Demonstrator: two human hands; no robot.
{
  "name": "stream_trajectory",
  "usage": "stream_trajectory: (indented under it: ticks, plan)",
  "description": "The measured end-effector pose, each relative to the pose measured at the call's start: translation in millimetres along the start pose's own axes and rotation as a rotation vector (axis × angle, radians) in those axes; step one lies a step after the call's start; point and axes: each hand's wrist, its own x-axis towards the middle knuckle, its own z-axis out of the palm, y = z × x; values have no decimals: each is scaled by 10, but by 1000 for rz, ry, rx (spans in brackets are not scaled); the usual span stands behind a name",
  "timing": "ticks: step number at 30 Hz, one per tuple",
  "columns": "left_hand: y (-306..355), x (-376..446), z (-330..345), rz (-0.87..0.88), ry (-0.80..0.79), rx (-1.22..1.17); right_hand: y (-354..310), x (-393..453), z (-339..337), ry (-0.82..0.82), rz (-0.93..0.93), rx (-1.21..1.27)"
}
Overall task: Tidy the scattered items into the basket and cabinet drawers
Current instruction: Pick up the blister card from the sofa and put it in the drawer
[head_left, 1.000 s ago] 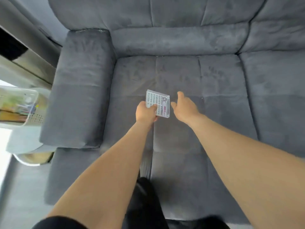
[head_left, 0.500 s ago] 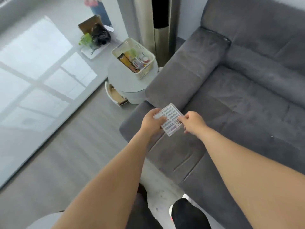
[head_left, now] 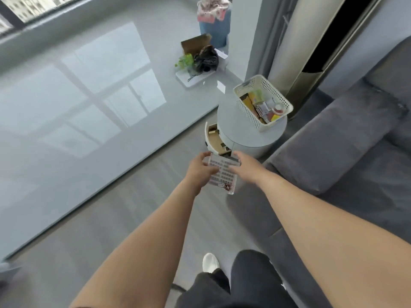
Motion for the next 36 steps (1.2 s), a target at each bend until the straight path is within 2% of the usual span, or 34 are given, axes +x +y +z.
stream_trajectory:
  ticks: [2, 5, 10, 12, 16, 19, 23, 25, 28, 30, 32, 36]
  plan:
    - [175, 217, -256, 46, -36, 63, -234, 289, 67, -30, -29, 0]
    - [455, 599, -589, 91, -29, 140, -511, 756, 113, 15, 16, 60]
    - [941, 1414, -1331, 84, 180, 283, -1176, 1751, 163, 67, 44, 126]
    - [1062, 1672, -1584, 16, 194, 357, -1457, 2092, 171, 117, 76, 116]
    - [1277, 2292, -1918, -104, 125, 256, -1908, 2648, 167, 142, 116, 347]
    - [1558, 2670, -2003, -59, 91, 231, -2103, 2910, 84, 122, 184, 607]
    - [1811, 3264, -2053, -21, -6, 248, -2056, 3414, 112, 153, 210, 729]
    - [1831, 3717, -2028, -16, -114, 289, -1974, 3727, 185, 253, 211, 694]
    - [1736, 4345, -1942, -13, -328, 389, -1796, 4151, 435, 435, 310, 565]
    - [1463, 4786, -1810, -29, -464, 452, -1570, 4511, 731, 474, 427, 497]
    - [1151, 5113, -1677, -50, -524, 510, -1340, 4759, 1022, 448, 530, 548]
    - [369, 5800, -1392, -59, -466, 539, -629, 5299, 1610, 485, 662, 797]
